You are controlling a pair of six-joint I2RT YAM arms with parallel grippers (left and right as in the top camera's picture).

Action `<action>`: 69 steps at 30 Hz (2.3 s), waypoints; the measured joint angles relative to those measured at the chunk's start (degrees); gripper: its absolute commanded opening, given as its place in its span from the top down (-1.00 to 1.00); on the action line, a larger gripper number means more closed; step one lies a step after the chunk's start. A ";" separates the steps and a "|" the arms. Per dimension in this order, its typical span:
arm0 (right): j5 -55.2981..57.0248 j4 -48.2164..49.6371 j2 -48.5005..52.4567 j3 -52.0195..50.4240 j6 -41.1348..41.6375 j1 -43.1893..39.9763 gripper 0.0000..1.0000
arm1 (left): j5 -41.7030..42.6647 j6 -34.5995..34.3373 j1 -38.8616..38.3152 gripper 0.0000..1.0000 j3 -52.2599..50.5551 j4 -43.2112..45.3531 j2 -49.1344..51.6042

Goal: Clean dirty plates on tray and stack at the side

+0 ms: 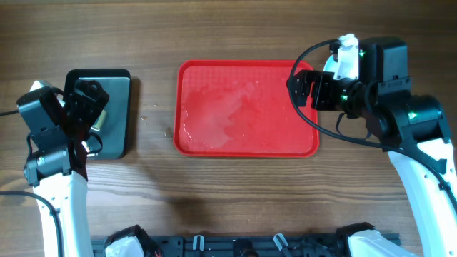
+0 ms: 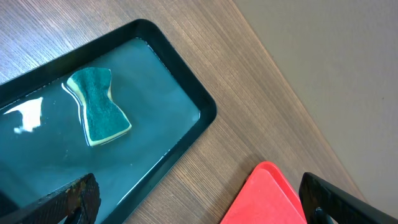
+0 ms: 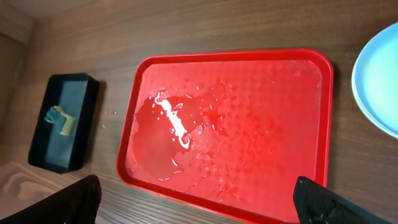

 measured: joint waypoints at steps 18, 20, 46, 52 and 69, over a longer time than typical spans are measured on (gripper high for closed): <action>0.98 60.33 -53.00 -67.30 -18.99 -0.17 -0.99 | 0.02 0.00 0.00 -1.00 0.00 -0.07 0.07; 0.96 62.49 -60.67 -73.00 -20.02 -0.42 -0.99 | 0.02 0.00 0.00 -1.00 0.00 -0.20 0.04; 10.10 54.66 -71.95 -79.25 -22.14 -9.84 -0.99 | 0.02 0.00 0.00 -1.00 0.00 -0.15 0.04; 10.10 54.66 -71.95 -79.25 -22.14 -9.84 -1.00 | 0.00 0.00 0.00 -1.00 0.00 -0.15 0.04; 10.12 54.64 -72.06 -79.25 -22.14 -9.84 -1.00 | -1.11 30.29 -22.21 -1.00 -14.53 6.97 -7.76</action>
